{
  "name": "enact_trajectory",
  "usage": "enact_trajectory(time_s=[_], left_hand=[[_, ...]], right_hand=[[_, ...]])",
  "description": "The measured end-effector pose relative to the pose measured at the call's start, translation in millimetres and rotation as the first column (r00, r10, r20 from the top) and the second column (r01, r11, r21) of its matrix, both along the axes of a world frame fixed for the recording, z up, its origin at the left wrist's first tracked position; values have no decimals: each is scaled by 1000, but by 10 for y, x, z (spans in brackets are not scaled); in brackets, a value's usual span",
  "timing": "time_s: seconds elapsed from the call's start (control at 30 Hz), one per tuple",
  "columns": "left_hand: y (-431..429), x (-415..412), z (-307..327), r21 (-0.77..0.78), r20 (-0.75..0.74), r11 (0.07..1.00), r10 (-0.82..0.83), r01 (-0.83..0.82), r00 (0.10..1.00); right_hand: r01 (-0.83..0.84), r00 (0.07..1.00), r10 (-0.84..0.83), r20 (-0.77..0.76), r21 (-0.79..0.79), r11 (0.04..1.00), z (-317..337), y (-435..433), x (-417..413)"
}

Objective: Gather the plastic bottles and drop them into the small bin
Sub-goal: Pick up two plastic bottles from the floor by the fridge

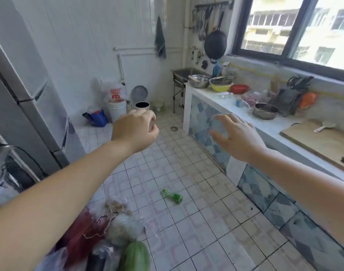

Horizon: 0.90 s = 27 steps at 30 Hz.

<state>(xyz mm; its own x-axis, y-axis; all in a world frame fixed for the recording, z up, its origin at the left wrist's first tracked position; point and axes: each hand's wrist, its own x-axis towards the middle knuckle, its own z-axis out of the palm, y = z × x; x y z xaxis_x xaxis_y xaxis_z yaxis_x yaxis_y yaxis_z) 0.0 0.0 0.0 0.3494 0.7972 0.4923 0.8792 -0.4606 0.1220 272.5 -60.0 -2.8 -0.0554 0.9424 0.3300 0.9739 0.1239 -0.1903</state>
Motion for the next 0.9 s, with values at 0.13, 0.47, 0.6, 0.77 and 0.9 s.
enact_trajectory(time_s=[0.13, 0.47, 0.6, 0.77, 0.9], left_hand=[[608, 70, -249, -71, -48, 997, 40, -44, 998], [1751, 392, -921, -197, -96, 961, 180, -196, 979], [2105, 619, -1159, -240, -70, 925, 287, -295, 955], [2461, 945, -1633, -382, -120, 788, 477, -484, 871], [2509, 1006, -1774, -419, -84, 735, 554, -533, 829]], right_hand=[[-3, 1000, 3, -3, -68, 998, -322, 604, -10], [-139, 990, 142, 6, -174, 975, -995, 2006, 286], [-227, 971, 238, 18, -242, 943, -1132, 2605, 573], [-370, 912, 409, 22, -387, 845, -1398, 3401, 929], [-397, 894, 448, 28, -416, 818, -1585, 3574, 984]])
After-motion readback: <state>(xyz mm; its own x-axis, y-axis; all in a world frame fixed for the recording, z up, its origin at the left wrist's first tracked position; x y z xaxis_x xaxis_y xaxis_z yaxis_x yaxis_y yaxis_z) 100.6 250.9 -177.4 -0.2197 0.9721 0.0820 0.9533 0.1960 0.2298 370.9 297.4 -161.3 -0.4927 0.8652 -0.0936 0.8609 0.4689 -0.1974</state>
